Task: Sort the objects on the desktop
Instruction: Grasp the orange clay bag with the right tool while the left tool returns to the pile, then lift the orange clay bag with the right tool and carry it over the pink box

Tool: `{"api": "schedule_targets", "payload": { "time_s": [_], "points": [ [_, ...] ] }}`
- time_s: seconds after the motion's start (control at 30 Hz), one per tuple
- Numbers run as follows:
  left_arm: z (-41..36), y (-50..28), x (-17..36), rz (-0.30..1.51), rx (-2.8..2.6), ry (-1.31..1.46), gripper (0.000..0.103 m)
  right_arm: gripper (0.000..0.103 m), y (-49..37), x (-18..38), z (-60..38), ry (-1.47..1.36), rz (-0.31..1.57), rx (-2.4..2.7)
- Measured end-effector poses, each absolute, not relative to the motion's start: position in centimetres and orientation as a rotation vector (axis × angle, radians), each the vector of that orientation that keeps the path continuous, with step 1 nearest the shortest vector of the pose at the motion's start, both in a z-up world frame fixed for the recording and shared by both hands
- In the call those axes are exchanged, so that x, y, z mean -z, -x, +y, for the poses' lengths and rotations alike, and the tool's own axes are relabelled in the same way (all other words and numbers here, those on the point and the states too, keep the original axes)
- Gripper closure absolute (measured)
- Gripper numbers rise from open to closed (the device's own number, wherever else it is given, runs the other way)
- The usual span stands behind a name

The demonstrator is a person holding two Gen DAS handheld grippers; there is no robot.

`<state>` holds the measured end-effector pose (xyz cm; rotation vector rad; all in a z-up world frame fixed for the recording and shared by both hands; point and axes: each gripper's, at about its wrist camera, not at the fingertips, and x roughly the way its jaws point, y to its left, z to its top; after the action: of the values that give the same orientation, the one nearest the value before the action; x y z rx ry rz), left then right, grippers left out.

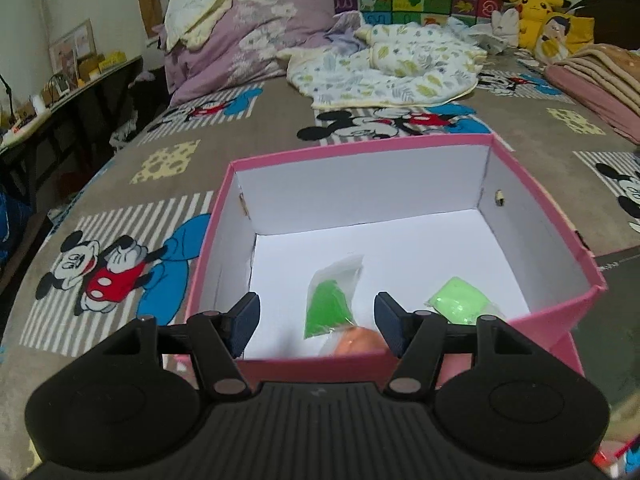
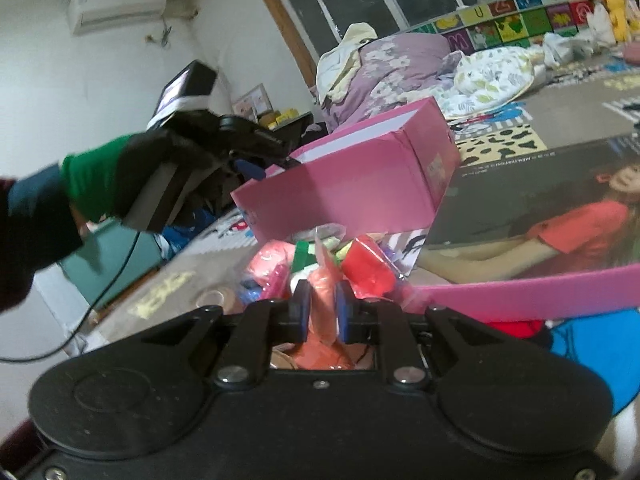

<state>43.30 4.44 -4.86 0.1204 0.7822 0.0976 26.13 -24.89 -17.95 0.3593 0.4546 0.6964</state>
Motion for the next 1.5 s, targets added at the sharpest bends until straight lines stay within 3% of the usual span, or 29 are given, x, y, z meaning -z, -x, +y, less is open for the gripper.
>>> {"api": "schedule_targets", "payload": {
  "time_s": [0.57, 1.1, 1.17, 1.2, 1.23, 1.5],
  "points": [
    [3.5, -33.9, 2.8, 0.646, -0.024, -0.147, 0.041, 0.09, -25.7, 18.5, -25.4, -0.435, 0.464, -0.744],
    [6.4, -19.0, 11.7, 0.475, -0.099, 0.089, 0.041, 0.09, -23.0, 18.0, -25.4, -0.422, 0.496, -0.727],
    [7.0, -18.7, 12.4, 0.485, -0.089, 0.119, 0.041, 0.074, -22.1, 17.1, -24.5, -0.315, 0.495, -0.707],
    [7.3, -18.6, 12.6, 0.488, -0.074, 0.139, 0.041, 0.038, -21.7, 16.7, -24.0, -0.263, 0.495, -0.707],
    [7.4, -18.6, 12.6, 0.485, -0.057, 0.155, 0.041, 0.021, -21.3, 16.3, -23.4, -0.211, 0.496, -0.711],
    [6.9, -18.2, 12.8, 0.447, -0.01, 0.163, 0.041, 0.024, -21.3, 15.9, -19.7, 0.262, 0.579, -0.778]
  ]
}}
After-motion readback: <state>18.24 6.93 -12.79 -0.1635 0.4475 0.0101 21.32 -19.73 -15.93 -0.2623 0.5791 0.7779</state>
